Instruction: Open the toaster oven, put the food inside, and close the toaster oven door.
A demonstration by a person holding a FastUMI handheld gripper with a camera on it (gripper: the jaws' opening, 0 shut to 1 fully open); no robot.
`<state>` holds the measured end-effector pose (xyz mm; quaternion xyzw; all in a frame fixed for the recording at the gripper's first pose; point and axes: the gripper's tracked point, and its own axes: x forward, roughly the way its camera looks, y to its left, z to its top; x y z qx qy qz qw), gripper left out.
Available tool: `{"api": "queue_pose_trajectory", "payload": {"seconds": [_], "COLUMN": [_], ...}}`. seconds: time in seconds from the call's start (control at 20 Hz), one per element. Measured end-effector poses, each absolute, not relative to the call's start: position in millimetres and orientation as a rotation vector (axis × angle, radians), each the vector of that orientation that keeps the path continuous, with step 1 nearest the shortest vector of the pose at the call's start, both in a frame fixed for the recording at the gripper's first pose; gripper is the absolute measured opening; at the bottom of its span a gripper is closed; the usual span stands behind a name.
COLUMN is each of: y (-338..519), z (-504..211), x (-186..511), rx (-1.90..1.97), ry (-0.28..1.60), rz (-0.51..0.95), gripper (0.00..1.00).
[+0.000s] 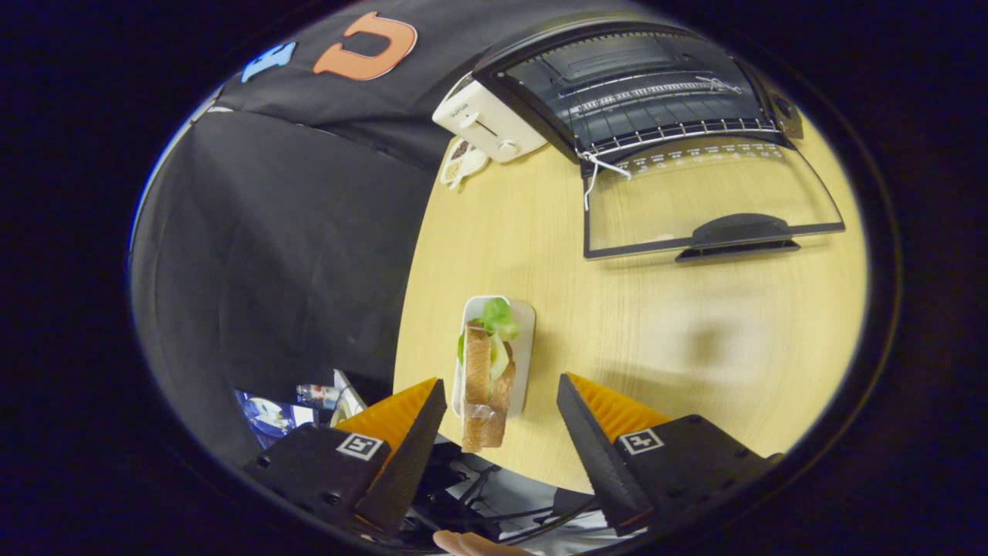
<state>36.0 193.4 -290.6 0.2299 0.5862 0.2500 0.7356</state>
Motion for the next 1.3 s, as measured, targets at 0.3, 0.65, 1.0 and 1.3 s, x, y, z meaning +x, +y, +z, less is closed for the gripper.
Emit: {"api": "queue_pose_trajectory", "payload": {"seconds": [0.3, 0.65, 1.0, 1.3], "y": [211.0, 223.4, 226.5, 224.7], "z": [-293.7, -304.6, -308.3, -294.4], "x": [27.4, 23.0, 27.1, 27.9], "rx": [0.563, 0.603, 0.601, 0.607], "ry": [1.322, 1.363, 1.328, 1.278], "rz": [0.614, 0.627, 0.647, 0.667], "gripper": [0.83, 0.65, 0.43, 0.38]}}
